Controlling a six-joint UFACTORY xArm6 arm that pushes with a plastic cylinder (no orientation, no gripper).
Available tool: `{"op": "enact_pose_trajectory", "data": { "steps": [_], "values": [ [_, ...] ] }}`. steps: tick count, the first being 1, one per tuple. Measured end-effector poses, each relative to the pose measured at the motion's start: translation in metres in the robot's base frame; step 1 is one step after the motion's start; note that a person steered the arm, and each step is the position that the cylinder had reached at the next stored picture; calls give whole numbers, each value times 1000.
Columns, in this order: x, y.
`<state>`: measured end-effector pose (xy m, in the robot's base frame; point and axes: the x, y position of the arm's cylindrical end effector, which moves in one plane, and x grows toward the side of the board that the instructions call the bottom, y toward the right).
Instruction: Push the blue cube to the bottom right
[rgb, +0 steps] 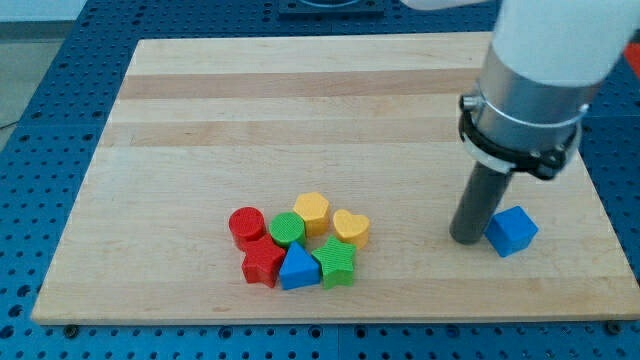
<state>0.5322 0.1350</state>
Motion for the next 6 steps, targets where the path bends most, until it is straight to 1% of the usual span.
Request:
{"op": "enact_pose_trajectory", "data": {
  "steps": [1,2,3,4,5,6],
  "values": [
    [-30,3],
    [-23,25],
    [12,35],
    [22,34],
    [-33,0],
    [-92,-70]
  ]
}}
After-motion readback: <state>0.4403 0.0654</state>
